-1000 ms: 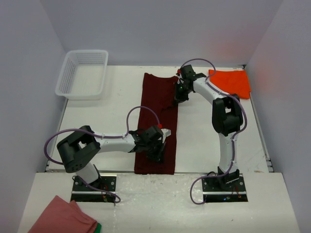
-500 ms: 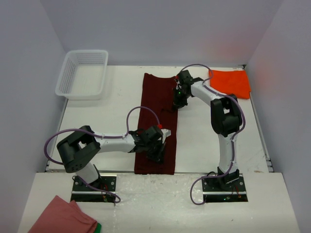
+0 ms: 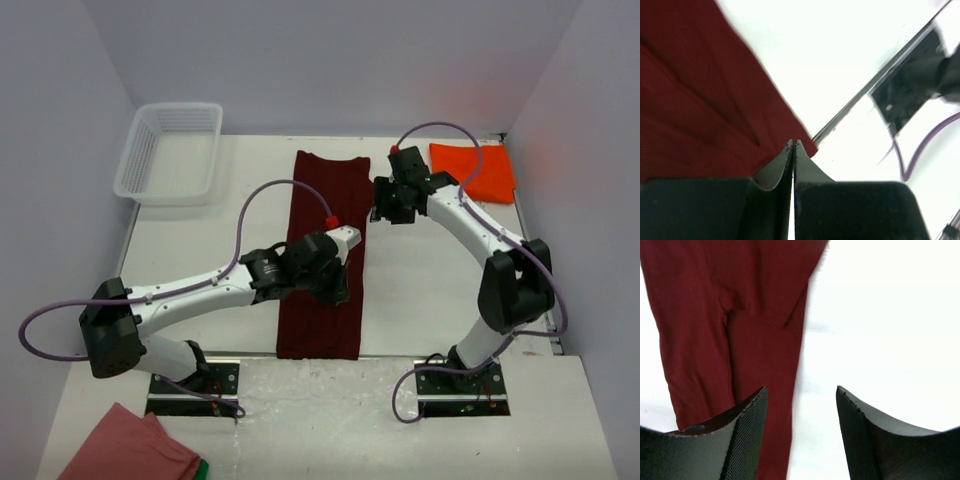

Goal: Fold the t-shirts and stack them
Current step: Rotate the tshirt 85 degrees

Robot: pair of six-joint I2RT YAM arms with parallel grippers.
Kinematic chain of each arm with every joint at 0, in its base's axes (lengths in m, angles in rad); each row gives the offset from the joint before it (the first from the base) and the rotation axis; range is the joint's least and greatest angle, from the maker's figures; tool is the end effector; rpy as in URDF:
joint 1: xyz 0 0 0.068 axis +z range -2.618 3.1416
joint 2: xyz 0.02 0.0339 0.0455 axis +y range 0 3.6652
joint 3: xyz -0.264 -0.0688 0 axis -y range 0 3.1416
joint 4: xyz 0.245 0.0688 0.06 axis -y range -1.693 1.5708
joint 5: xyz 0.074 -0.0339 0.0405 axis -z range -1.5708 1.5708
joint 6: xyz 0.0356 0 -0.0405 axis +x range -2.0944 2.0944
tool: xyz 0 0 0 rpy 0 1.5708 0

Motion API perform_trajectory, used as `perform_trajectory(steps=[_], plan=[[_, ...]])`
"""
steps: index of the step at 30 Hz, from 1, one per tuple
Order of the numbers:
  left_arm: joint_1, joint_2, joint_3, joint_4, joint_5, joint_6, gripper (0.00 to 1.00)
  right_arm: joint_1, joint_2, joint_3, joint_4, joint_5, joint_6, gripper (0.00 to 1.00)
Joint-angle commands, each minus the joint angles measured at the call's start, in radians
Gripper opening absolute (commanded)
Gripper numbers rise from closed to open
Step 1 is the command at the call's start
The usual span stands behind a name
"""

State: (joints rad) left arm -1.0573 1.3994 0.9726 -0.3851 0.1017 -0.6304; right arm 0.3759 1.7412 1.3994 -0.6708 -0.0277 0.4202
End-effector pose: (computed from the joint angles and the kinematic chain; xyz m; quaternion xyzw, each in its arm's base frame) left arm 0.1433 -0.2615 0.2474 0.2149 0.9026 -0.3078 0.2106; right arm 0.3473 0.1381 0.2551 0.0175 0.9611 0.1190 0.2488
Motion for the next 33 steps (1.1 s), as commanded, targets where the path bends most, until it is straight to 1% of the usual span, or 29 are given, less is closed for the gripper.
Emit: perform_trajectory(steps=[1, 2, 3, 4, 6, 7, 8, 9, 10, 12, 13, 15, 16, 17, 18, 20, 22, 25, 26, 27, 31, 33], plan=[[-0.006, -0.034, 0.138, -0.138, -0.114, 0.066, 0.0, 0.008, -0.147, -0.075, -0.003, 0.06, 0.023, 0.59], [-0.006, -0.033, 0.155, -0.15, -0.147, 0.075, 0.01, 0.015, -0.176, -0.1, -0.001, 0.061, 0.025, 0.59], [-0.006, -0.03, 0.19, -0.165, -0.227, 0.077, 0.01, 0.027, -0.205, -0.15, -0.001, 0.069, 0.028, 0.59], [-0.001, -0.005, 0.208, -0.219, -0.279, 0.075, 0.01, 0.034, -0.256, -0.172, -0.003, 0.086, 0.037, 0.59], [0.019, 0.033, 0.265, -0.285, -0.388, 0.055, 0.01, 0.047, -0.302, -0.241, -0.019, 0.107, 0.052, 0.58], [0.069, 0.062, 0.267, -0.282, -0.381, 0.058, 0.0, 0.054, -0.351, -0.264, -0.023, 0.107, 0.055, 0.58], [0.104, 0.075, 0.253, -0.269, -0.355, 0.066, 0.0, 0.064, -0.377, -0.289, -0.023, 0.107, 0.061, 0.5], [0.17, 0.084, 0.233, -0.2, -0.279, 0.078, 0.0, 0.072, -0.403, -0.337, -0.021, 0.1, 0.068, 0.29], [0.198, 0.104, 0.218, -0.161, -0.249, 0.09, 0.0, 0.078, -0.464, -0.361, -0.015, 0.075, 0.074, 0.0], [0.244, 0.139, 0.21, -0.086, -0.194, 0.109, 0.0, 0.101, -0.532, -0.448, 0.006, 0.043, 0.097, 0.0], [0.267, 0.191, 0.221, -0.071, -0.194, 0.127, 0.0, 0.109, -0.564, -0.474, 0.029, -0.01, 0.104, 0.0], [0.279, 0.254, 0.288, -0.049, -0.214, 0.144, 0.0, 0.123, -0.634, -0.552, 0.053, -0.06, 0.132, 0.0], [0.29, 0.324, 0.313, -0.052, -0.217, 0.155, 0.0, 0.127, -0.647, -0.572, 0.062, -0.078, 0.137, 0.0], [0.299, 0.357, 0.378, -0.075, -0.215, 0.153, 0.0, 0.138, -0.655, -0.601, 0.066, -0.096, 0.144, 0.0], [0.312, 0.413, 0.406, -0.069, -0.205, 0.161, 0.0, 0.142, -0.655, -0.614, 0.066, -0.1, 0.149, 0.0], [0.327, 0.455, 0.461, -0.035, -0.159, 0.163, 0.0, 0.159, -0.646, -0.649, 0.095, -0.118, 0.149, 0.0], [0.345, 0.512, 0.504, -0.031, -0.151, 0.167, 0.0, 0.167, -0.632, -0.66, 0.114, -0.121, 0.152, 0.0], [0.376, 0.595, 0.627, -0.073, -0.126, 0.175, 0.0, 0.182, -0.606, -0.668, 0.16, -0.158, 0.161, 0.0], [0.385, 0.605, 0.641, -0.078, -0.128, 0.176, 0.0, 0.187, -0.597, -0.665, 0.172, -0.181, 0.161, 0.0], [0.404, 0.628, 0.655, -0.084, -0.134, 0.176, 0.0, 0.192, -0.573, -0.662, 0.184, -0.205, 0.16, 0.0], [0.442, 0.679, 0.741, -0.098, -0.108, 0.184, 0.0, 0.204, -0.498, -0.648, 0.233, -0.219, 0.163, 0.0], [0.462, 0.72, 0.779, -0.127, -0.056, 0.189, 0.0, 0.204, -0.445, -0.639, 0.246, -0.215, 0.164, 0.0]])
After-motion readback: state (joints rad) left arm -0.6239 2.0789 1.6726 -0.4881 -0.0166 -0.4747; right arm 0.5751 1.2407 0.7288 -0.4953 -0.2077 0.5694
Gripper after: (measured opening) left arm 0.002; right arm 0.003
